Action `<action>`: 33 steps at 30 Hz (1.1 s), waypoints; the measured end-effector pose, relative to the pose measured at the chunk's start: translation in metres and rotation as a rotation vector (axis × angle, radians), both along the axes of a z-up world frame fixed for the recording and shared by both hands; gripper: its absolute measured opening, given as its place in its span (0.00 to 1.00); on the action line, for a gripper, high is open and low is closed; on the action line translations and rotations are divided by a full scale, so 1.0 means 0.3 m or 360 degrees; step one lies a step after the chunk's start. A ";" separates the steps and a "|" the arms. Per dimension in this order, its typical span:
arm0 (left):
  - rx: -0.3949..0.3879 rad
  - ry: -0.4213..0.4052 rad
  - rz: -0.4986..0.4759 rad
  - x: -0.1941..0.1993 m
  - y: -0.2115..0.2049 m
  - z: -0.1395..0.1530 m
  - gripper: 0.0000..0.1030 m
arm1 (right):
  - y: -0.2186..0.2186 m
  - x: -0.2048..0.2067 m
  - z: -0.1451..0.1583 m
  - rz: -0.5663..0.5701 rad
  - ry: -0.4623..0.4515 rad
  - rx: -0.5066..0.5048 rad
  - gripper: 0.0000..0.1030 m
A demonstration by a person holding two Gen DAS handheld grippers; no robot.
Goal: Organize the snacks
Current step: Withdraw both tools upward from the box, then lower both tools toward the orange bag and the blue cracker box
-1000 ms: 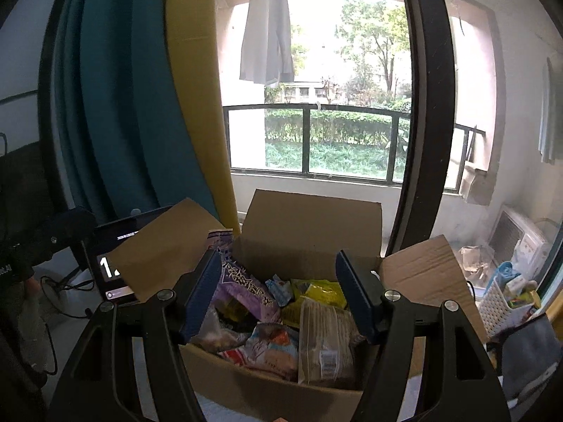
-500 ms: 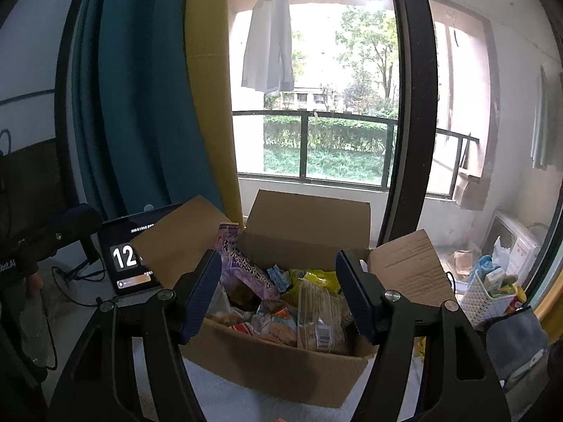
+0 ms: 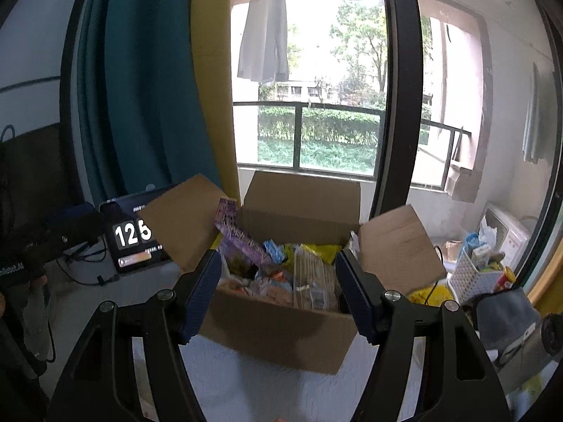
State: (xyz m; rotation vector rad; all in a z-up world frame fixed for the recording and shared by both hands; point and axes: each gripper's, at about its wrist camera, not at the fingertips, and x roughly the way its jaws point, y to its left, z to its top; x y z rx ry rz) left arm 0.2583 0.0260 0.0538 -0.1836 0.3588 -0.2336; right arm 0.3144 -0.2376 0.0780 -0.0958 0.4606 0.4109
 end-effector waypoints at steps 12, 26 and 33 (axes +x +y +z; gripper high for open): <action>-0.0004 0.0122 -0.0061 -0.065 -0.022 -0.112 0.84 | -0.027 -0.095 -0.095 -0.0034 0.0101 -0.0010 0.69; 0.0021 0.0404 -0.0105 -0.152 -0.067 -0.344 0.86 | -0.106 -0.209 -0.339 -0.0083 0.0382 0.0008 0.69; 0.0041 0.0559 -0.0119 -0.199 -0.065 -0.465 0.86 | -0.135 -0.290 -0.461 -0.0111 0.0563 0.0044 0.72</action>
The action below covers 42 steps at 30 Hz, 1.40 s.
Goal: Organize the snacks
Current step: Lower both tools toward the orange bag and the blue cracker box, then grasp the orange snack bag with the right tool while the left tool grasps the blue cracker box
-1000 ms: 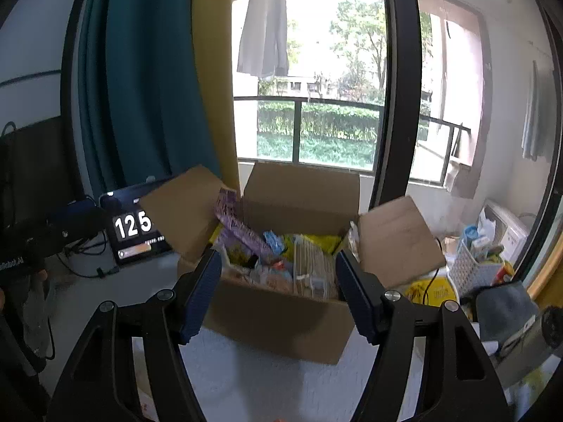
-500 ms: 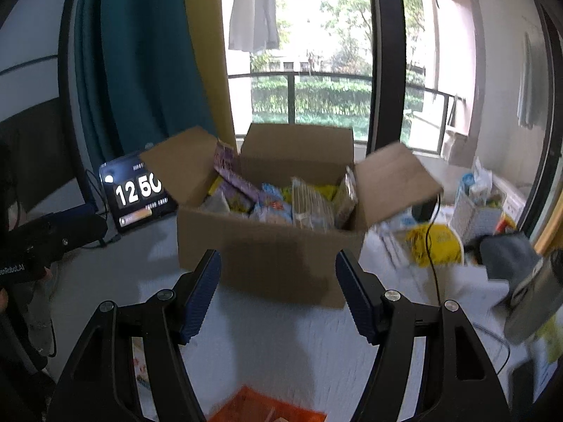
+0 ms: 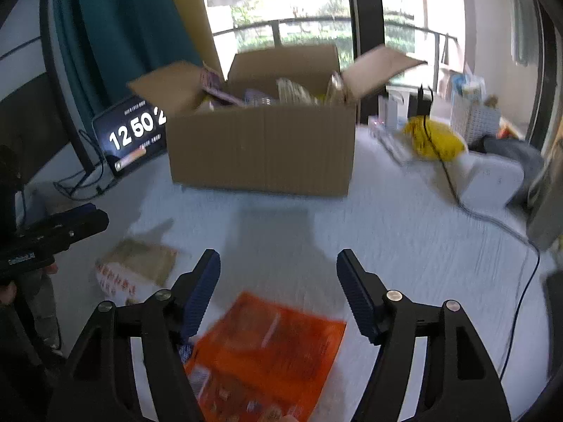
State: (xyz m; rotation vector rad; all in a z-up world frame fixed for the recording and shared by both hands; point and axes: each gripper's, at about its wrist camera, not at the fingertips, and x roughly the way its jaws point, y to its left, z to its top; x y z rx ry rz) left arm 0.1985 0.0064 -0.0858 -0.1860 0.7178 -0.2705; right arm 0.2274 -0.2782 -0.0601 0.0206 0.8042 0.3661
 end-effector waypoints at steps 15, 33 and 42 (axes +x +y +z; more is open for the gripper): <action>0.0083 0.0202 0.0020 -0.052 0.056 -0.160 0.88 | 0.119 -0.095 -0.161 0.0093 0.0279 -0.0042 0.81; 0.0361 0.0236 -0.0040 0.043 -0.064 -0.228 1.00 | 0.075 -0.056 -0.227 0.0119 0.0328 -0.0030 0.73; 0.0332 0.0254 -0.0111 0.068 -0.043 -0.225 1.00 | 0.024 -0.037 -0.202 0.0142 0.0289 0.0081 0.40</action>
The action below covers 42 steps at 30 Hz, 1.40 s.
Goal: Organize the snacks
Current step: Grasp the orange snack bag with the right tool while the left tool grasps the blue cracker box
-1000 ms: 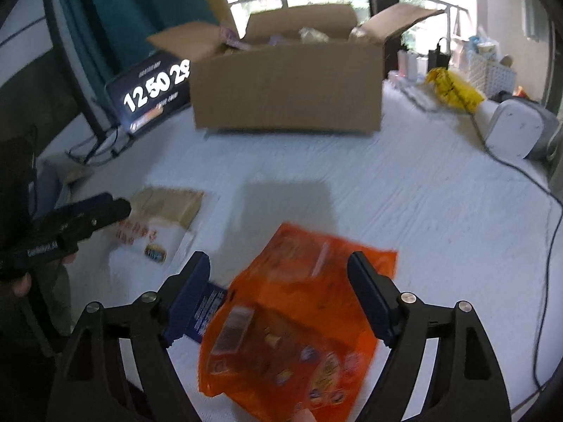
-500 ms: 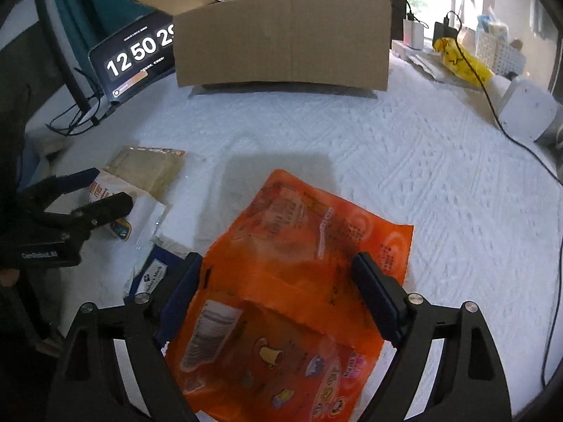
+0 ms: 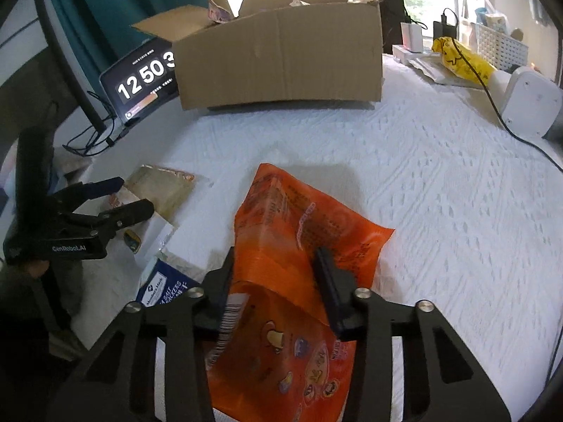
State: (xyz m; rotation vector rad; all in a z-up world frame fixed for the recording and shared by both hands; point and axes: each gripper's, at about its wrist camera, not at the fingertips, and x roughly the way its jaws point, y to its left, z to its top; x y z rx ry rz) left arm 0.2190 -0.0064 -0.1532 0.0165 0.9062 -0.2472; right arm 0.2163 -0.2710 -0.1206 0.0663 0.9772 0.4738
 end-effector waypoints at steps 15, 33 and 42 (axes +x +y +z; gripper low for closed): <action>0.0135 -0.0005 -0.0230 -0.128 0.047 0.033 1.00 | -0.007 -0.005 0.067 0.0003 -0.0092 0.0058 0.32; 0.0178 -0.0144 -0.0857 -0.274 -0.321 0.106 1.00 | -0.132 -0.034 0.150 -0.0139 -0.0205 0.0077 0.32; 0.0344 -0.0089 -0.1036 -0.249 -0.503 0.008 0.99 | -0.232 -0.054 0.173 -0.0211 -0.0239 0.0143 0.32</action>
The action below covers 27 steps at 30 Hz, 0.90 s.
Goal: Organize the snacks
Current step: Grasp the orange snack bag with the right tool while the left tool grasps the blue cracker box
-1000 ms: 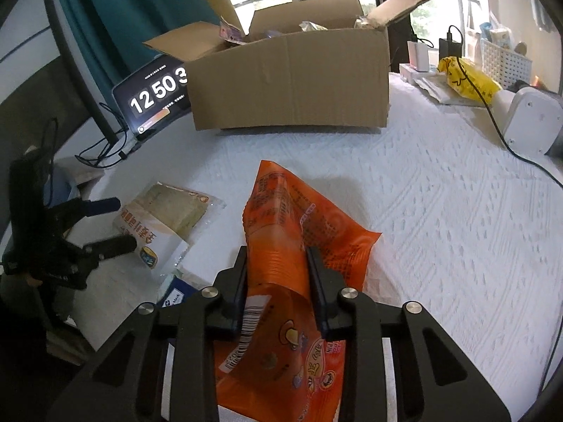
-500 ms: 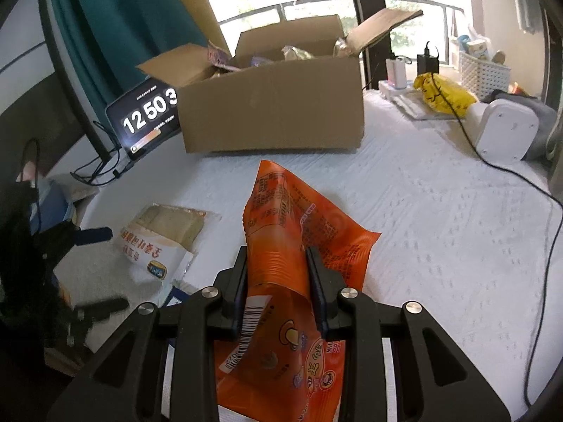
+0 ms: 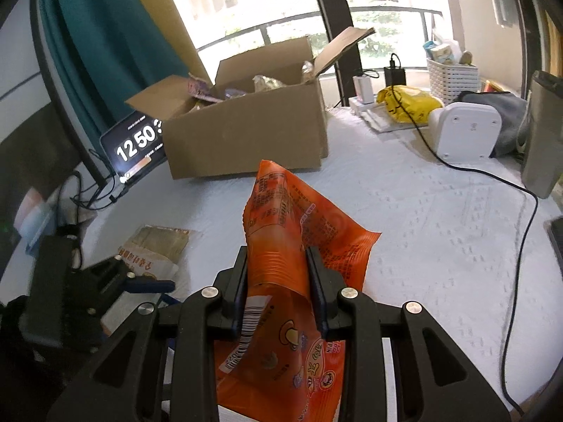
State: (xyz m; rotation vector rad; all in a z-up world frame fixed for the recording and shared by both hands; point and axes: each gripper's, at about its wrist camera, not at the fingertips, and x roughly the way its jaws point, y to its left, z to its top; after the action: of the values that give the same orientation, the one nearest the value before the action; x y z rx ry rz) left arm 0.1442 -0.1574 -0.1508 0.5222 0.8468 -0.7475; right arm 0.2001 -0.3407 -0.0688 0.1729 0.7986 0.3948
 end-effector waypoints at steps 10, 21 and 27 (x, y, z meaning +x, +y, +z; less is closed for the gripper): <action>-0.0206 0.0164 0.0190 0.124 0.003 -0.002 0.54 | -0.045 0.025 -0.001 -0.0009 0.0007 0.0039 0.32; -0.0381 0.0089 0.0397 0.152 0.109 0.126 0.52 | -0.012 0.088 0.058 0.0050 -0.0050 0.0028 0.32; -0.0448 -0.0039 0.0536 0.186 0.193 0.227 0.52 | 0.025 0.137 0.109 0.0098 -0.0094 0.0014 0.32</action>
State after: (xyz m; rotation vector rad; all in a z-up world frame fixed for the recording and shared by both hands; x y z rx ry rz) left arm 0.1999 -0.0996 -0.0826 0.1310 0.7664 -0.5364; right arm 0.2410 -0.3331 -0.0361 0.1447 0.7454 0.4599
